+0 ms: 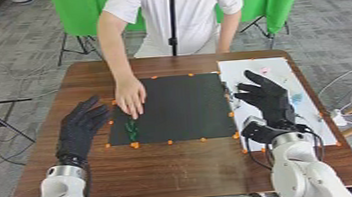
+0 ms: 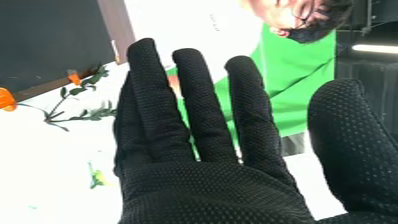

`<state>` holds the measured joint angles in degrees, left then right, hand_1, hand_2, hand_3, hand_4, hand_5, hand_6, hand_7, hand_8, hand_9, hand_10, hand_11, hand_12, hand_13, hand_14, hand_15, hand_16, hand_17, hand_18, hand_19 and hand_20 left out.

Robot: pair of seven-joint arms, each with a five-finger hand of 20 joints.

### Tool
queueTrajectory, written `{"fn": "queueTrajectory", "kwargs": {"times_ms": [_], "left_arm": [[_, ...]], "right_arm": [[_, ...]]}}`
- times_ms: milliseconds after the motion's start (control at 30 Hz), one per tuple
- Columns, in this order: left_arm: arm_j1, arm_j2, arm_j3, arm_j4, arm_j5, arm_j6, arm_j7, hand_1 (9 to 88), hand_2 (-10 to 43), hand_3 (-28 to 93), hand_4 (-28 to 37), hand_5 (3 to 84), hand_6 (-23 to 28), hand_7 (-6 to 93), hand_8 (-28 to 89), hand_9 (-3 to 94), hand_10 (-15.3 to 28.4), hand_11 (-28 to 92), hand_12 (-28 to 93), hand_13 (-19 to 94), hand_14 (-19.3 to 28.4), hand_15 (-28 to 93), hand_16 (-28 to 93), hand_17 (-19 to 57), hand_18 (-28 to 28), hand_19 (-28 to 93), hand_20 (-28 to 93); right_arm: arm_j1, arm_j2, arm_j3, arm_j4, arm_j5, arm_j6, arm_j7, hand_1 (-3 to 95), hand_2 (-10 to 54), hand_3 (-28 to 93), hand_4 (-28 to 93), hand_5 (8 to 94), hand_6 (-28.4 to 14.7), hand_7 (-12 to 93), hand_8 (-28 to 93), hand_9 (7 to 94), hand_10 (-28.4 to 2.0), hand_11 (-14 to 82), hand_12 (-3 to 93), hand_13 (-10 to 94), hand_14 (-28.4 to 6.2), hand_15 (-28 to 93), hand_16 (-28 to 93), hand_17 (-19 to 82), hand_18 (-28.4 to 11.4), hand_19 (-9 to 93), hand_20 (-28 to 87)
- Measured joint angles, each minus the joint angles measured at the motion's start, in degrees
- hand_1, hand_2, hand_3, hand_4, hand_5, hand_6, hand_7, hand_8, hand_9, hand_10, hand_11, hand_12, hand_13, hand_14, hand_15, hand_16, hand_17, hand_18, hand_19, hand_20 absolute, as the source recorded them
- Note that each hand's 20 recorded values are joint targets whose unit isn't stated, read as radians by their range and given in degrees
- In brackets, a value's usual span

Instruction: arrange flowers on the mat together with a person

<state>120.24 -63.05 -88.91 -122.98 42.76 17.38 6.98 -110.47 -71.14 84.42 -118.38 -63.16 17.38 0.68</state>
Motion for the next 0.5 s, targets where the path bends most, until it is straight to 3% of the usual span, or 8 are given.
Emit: {"fn": "queueTrajectory", "kwargs": {"times_ms": [500], "left_arm": [[0.07, -0.05, 0.02, -0.05, 0.0, 0.01, -0.08, 23.8, 12.0, 76, -26.3, 40.6, 12.6, 12.2, -9, 39.9, 23.3, 32, 9, 29, 28.3, 59, -13, -6.0, 25.0, 69, -9]], "right_arm": [[-0.23, 0.56, -0.38, -0.77, -0.88, 1.98, 0.65, 16.1, 10.2, 91, -28, 50.6, -2.3, 15, -15, 56.1, -19.3, 13.8, 10.5, 47, -21.2, 33, 12, 10, -20.1, 51, 19]]}}
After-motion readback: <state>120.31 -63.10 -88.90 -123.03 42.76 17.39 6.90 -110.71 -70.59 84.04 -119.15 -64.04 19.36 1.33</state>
